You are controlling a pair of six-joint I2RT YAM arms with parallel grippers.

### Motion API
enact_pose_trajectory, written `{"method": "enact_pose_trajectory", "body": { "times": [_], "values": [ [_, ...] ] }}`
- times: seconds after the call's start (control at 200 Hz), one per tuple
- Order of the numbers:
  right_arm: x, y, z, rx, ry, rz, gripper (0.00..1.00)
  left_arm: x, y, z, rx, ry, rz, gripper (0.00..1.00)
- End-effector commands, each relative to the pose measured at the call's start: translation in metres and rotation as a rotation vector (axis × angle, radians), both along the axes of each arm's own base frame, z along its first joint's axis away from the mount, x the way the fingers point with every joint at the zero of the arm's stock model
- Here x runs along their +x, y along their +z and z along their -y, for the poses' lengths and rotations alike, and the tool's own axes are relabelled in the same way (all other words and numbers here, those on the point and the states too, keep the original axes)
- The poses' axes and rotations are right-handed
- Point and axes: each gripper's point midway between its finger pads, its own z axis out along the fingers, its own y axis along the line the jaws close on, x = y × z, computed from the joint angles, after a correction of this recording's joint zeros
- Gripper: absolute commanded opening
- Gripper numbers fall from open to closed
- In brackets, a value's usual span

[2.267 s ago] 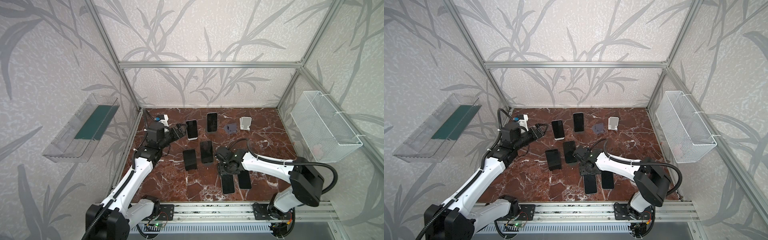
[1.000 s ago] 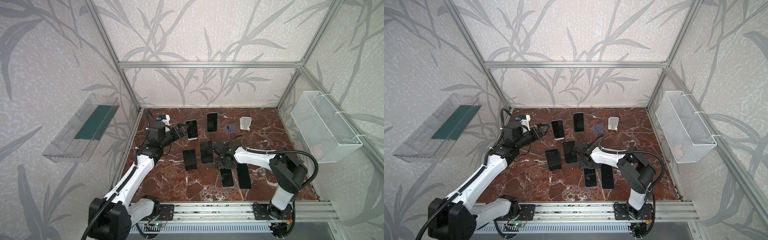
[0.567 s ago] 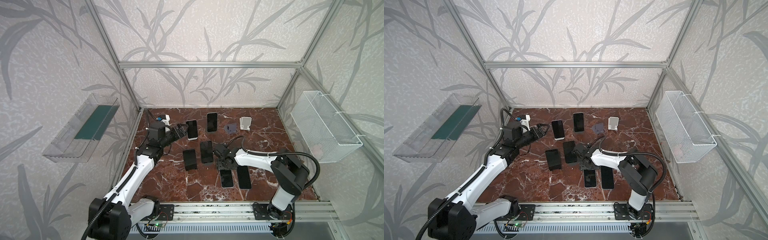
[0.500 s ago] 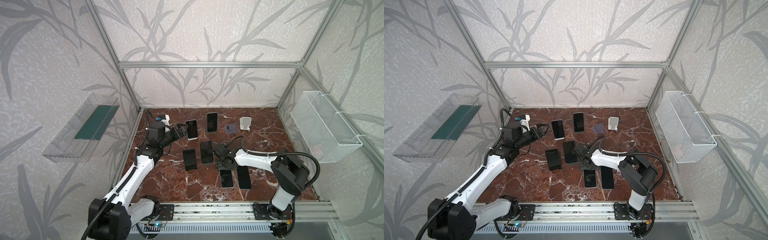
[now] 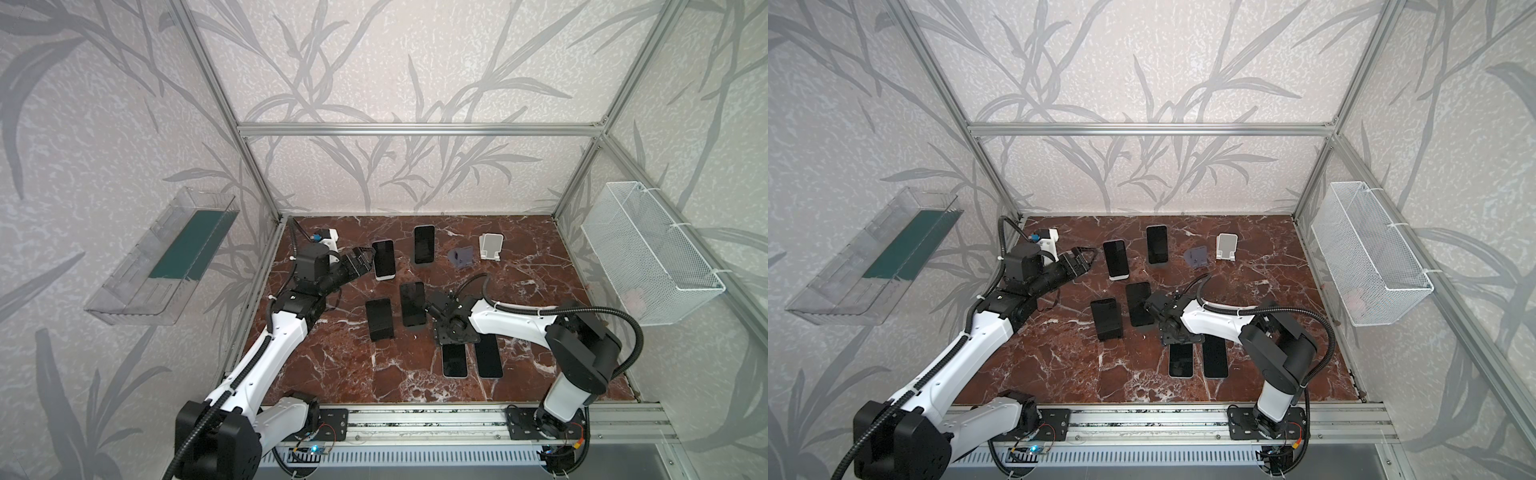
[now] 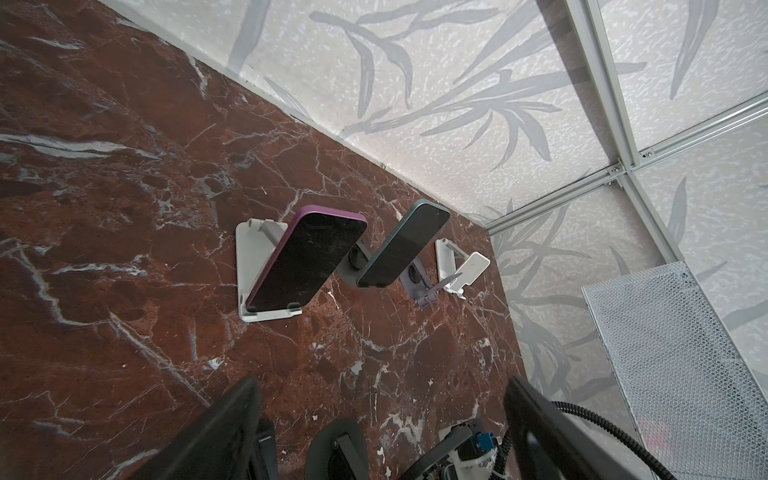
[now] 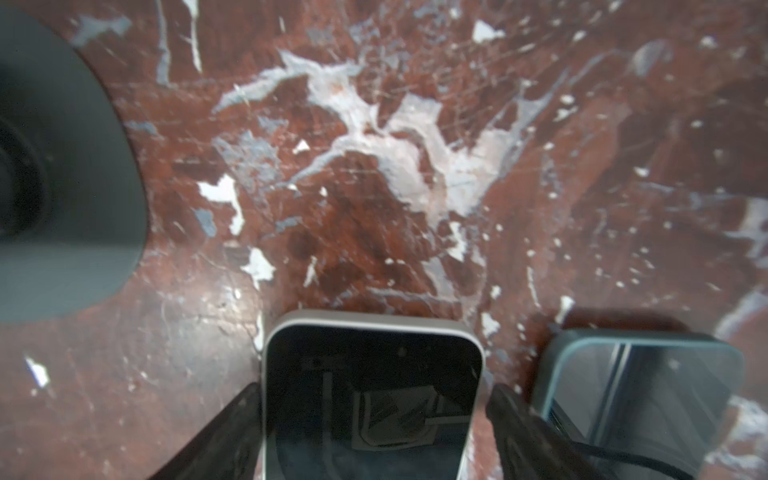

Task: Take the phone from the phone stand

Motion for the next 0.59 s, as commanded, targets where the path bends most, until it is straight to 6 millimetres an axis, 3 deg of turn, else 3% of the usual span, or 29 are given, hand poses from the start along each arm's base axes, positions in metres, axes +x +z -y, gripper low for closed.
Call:
{"method": "enact_pose_trajectory", "body": {
  "times": [0.0,0.41,0.59],
  "values": [
    [0.004,0.033,0.0,0.001,0.024,0.041,0.85,-0.002,0.009,-0.001,0.0,-0.002,0.027,0.92],
    [0.04,0.124,-0.022,0.078,0.067,0.23,0.87,-0.003,0.009,-0.004,0.014,0.01,0.03,0.92],
    [0.055,0.153,-0.041,0.124,0.094,0.282,0.87,-0.003,0.007,-0.011,0.053,0.039,0.029,0.92]
  ]
}}
